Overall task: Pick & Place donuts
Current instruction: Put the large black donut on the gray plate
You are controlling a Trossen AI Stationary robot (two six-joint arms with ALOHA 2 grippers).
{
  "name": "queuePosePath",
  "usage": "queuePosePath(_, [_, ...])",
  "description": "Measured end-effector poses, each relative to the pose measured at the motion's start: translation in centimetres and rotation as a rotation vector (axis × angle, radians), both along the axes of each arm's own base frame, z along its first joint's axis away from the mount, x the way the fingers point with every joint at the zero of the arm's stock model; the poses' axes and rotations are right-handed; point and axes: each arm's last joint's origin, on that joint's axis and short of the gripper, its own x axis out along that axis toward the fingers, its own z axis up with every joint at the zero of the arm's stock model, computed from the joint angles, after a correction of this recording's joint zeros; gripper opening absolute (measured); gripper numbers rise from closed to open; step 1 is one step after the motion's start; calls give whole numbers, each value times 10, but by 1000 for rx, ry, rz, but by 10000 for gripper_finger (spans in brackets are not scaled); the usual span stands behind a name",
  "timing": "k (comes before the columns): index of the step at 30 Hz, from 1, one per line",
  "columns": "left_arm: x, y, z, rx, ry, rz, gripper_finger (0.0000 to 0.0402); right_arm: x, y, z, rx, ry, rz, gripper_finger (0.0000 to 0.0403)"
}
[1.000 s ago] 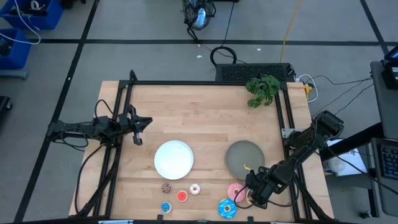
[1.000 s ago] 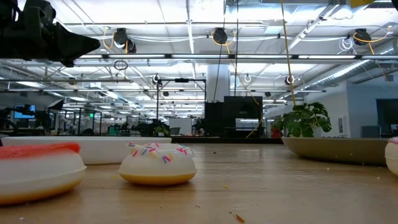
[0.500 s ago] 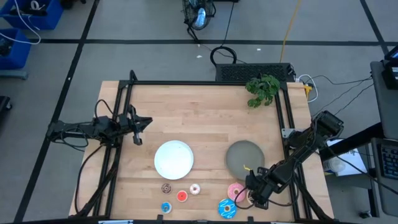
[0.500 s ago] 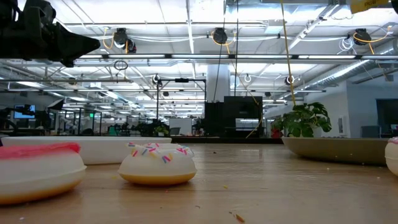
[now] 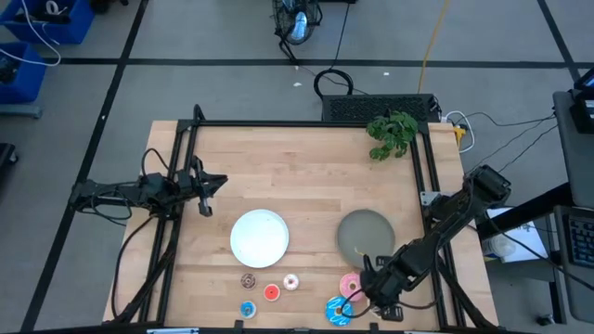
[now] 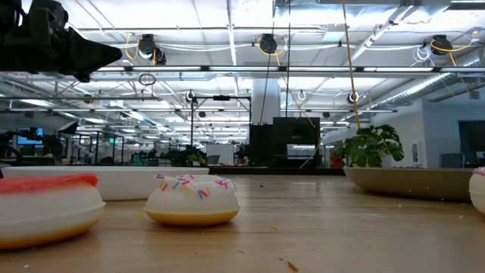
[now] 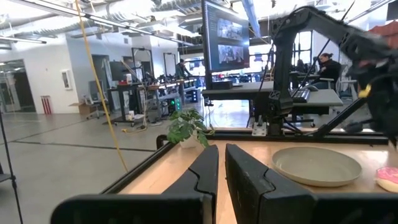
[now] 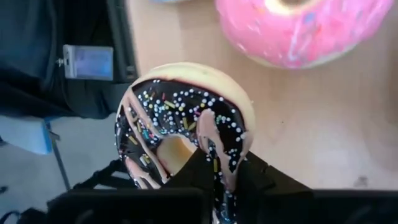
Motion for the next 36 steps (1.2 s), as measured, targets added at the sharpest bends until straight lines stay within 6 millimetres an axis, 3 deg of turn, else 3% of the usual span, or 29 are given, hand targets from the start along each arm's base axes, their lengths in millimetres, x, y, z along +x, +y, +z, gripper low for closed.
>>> queuePosePath(8, [0,0,0,-2,0,0,37,13,-8,68,-97,17,36,23])
queuePosePath(13, [0,0,-1,-1,6,0,37,18,-17,92,-101,20,14,23])
queuePosePath(36, [0,0,-2,24,33,4,37,28,-29,94,-149,-27,21,24])
